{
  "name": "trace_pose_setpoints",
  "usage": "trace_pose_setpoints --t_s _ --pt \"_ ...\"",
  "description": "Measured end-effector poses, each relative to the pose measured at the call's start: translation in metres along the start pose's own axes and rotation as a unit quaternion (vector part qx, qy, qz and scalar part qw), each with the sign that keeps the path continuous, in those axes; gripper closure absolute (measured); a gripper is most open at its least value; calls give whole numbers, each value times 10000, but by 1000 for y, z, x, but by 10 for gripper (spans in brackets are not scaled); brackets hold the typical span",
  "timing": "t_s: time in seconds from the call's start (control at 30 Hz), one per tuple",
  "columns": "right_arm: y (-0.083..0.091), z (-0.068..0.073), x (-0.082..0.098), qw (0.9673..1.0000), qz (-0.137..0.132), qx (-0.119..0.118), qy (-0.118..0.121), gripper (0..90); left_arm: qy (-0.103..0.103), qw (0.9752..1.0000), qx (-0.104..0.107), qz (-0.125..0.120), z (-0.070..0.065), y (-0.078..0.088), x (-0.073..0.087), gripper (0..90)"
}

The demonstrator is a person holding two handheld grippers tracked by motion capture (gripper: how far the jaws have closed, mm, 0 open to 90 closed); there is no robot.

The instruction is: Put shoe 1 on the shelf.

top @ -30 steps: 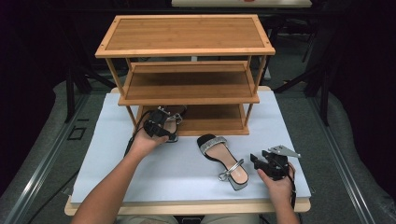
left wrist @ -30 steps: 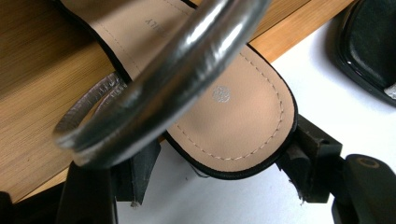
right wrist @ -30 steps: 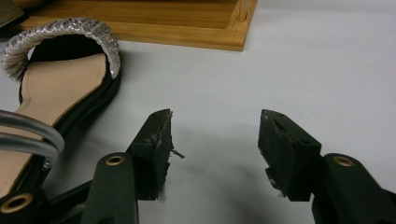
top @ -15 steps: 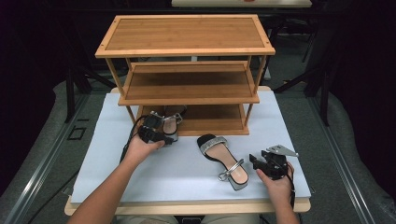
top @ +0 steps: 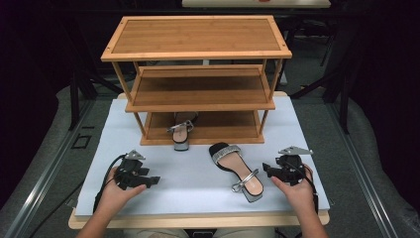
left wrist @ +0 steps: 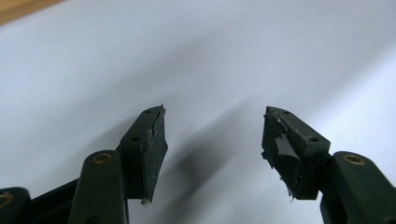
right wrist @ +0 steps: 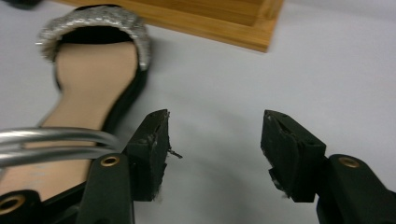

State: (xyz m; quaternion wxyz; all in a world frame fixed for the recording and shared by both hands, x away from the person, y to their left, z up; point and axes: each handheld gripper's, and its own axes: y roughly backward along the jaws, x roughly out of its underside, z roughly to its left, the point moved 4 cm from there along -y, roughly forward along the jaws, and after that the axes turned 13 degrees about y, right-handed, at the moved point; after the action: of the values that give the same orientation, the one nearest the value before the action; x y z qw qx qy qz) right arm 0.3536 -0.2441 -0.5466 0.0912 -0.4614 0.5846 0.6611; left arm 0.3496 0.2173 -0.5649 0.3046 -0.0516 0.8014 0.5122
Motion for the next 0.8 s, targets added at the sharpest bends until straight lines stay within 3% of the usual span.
trace_pose_setpoints --t_s 0.07,0.1,0.13,0.17,0.27,0.3,0.33,0.43,0.53,0.67,0.8 --pt "5 6 -12 9991 170 -378 127 415 37 10000 -4 -69 4 1 4 396" --pt "7 8 -16 9991 269 -248 199 415 50 9999 -5 -92 6 1 6 401" --pt "9 12 -23 9983 297 -418 287 416 63 9999 -18 -105 8 0 8 403" --pt "10 15 -29 9978 383 -362 398 425 78 9999 -38 -110 10 -1 9 403" --pt "12 24 -48 9948 556 -577 634 429 43 9999 -70 -136 12 -3 10 403" --pt "11 26 -52 9931 565 -810 630 430 29 9999 -67 -155 12 -3 10 403" --pt "10 29 -56 9927 676 -751 663 430 13 9998 -73 -181 12 -4 10 403" --pt "5 36 -68 9887 852 -943 794 428 -8 9998 -70 -172 11 -6 10 403" --pt "-1 43 -76 9857 1101 -905 902 423 -32 9998 -135 -173 12 -6 11 404" --pt "-12 55 -81 9793 1373 -1081 1019 407 24 9997 -115 -212 14 -4 11 404" --pt "-26 67 -80 9694 1788 -1246 1133 387 68 9997 -123 -209 15 -5 12 404"
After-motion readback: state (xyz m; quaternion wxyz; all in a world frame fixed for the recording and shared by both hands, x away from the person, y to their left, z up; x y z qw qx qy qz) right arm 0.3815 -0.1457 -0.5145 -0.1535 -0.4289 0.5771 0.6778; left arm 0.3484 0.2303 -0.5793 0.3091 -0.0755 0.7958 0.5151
